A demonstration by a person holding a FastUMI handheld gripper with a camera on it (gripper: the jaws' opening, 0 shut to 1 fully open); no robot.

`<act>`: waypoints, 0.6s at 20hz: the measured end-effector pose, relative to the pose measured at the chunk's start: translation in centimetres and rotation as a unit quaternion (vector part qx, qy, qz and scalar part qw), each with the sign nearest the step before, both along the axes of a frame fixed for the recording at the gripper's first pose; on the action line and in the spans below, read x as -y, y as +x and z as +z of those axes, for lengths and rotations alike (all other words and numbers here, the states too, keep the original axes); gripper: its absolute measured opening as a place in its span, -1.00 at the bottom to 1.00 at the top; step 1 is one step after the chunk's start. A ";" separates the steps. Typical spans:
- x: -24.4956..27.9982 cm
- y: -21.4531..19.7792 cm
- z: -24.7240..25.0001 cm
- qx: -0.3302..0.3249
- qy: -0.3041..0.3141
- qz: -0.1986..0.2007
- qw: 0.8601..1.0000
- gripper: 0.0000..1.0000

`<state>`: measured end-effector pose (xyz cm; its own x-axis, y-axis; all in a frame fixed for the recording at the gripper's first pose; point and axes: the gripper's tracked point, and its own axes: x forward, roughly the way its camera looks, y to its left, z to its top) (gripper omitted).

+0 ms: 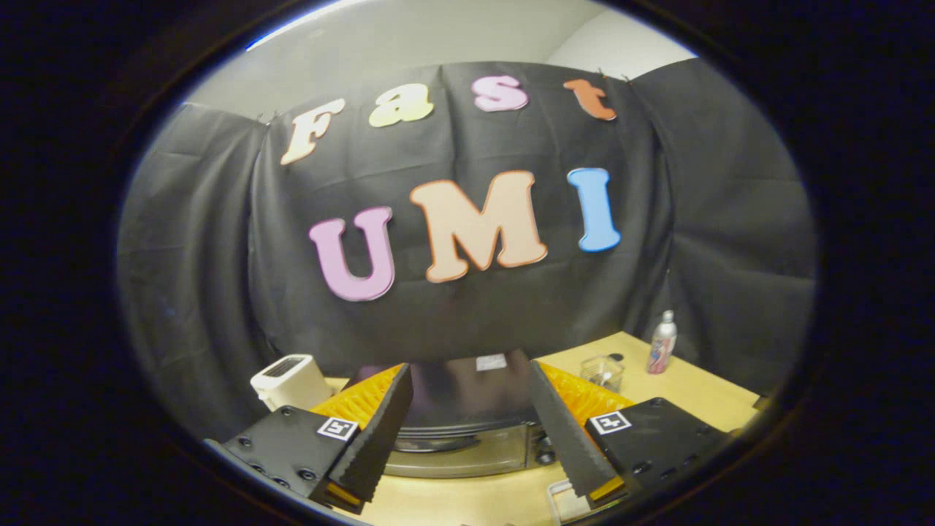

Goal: Open the toaster oven, put the food inside, and close the toaster oven door.

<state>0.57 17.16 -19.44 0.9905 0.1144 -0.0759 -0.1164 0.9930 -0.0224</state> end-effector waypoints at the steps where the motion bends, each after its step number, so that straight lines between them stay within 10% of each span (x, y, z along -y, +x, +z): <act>1: -0.8 0.6 -1.6 -0.009 -0.010 0.005 1.000 0.98; 12: -2.7 3.2 -10.1 -0.070 -0.022 0.002 0.997 0.98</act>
